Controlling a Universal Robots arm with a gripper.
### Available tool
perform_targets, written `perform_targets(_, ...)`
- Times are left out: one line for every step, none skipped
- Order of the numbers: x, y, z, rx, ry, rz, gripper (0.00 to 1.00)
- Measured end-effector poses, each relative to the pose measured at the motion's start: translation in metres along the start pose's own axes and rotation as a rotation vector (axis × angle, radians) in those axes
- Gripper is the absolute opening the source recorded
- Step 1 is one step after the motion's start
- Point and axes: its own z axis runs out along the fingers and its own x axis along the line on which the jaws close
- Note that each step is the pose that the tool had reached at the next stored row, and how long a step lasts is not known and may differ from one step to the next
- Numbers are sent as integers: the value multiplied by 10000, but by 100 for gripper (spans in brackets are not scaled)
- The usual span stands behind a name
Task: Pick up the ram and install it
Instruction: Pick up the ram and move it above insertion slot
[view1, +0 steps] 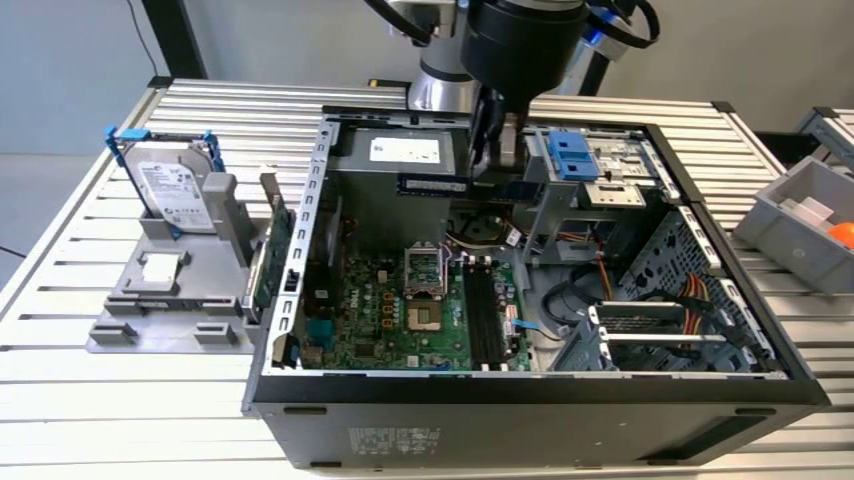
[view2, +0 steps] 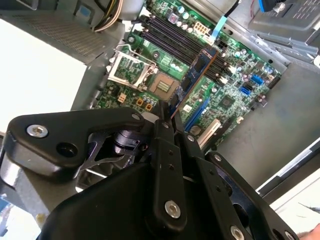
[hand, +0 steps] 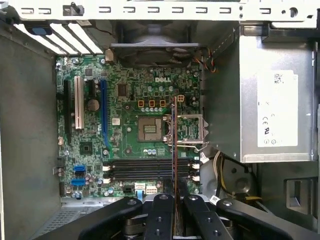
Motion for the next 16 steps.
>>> perform_targets(0, 0, 0, 4, -3, 130, 0)
perform_targets(0, 0, 0, 7, -7, 252, 0)
perform_targets(0, 0, 0, 11, -11, 382, 0)
perform_targets(0, 0, 0, 15, -15, 507, 0)
perform_targets(0, 0, 0, 19, -18, 623, 0)
perform_targets(0, 0, 0, 22, -21, 727, 0)
perform_targets(0, 0, 0, 25, -25, 833, 0)
perform_targets(0, 0, 0, 26, -26, 875, 0)
perform_targets(0, 0, 0, 27, -27, 890, 0)
perform_targets(0, 0, 0, 27, -28, 904, 0)
perform_targets(0, 0, 0, 27, -28, 919, 0)
perform_targets(0, 0, 0, 28, -28, 934, 0)
perform_targets(0, 0, 0, 29, -28, 948, 0)
perform_targets(0, 0, 0, 29, -29, 963, 0)
perform_targets(0, 0, 0, 29, -29, 978, 0)
perform_targets(0, 0, 0, 29, -29, 992, 0)
